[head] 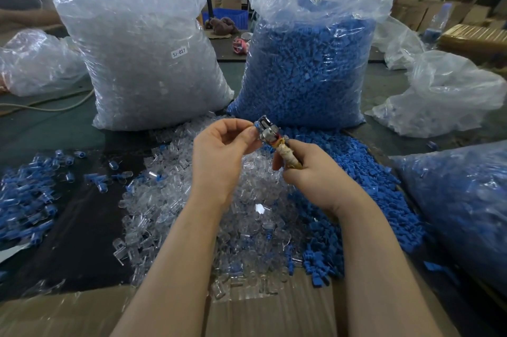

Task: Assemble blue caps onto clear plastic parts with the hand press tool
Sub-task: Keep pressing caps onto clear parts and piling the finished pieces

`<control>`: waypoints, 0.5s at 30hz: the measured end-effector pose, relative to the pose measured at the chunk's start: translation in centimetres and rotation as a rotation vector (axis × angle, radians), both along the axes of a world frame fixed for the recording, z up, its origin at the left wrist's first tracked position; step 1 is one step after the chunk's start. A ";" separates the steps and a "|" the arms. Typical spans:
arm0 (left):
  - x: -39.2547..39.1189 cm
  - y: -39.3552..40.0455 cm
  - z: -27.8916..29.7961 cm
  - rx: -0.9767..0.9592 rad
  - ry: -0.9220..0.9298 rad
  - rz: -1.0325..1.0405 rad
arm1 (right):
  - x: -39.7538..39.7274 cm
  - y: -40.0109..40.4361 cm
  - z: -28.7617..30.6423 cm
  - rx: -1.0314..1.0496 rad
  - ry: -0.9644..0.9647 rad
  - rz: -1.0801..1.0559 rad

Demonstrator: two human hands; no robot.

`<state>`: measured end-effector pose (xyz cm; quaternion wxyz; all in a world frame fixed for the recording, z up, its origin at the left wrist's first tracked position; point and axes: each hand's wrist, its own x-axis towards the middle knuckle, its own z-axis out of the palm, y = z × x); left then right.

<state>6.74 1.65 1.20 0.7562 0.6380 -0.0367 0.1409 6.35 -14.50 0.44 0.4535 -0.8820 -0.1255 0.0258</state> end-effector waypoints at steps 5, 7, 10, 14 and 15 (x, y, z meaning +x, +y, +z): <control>-0.1 0.0 0.0 0.000 0.012 -0.003 | 0.0 0.1 -0.2 -0.014 -0.019 -0.015; 0.0 0.0 0.0 -0.006 0.020 -0.003 | 0.1 0.1 -0.2 -0.026 -0.015 -0.020; 0.1 0.1 -0.1 -0.027 0.085 -0.003 | 0.1 0.3 -0.1 -0.031 0.010 -0.014; 0.6 1.3 -0.3 -0.248 0.241 0.105 | 0.5 0.5 -0.4 -0.106 -0.033 -0.129; 0.8 2.0 -0.1 -0.377 0.283 0.152 | 0.7 0.5 -0.5 -0.135 -0.033 -0.181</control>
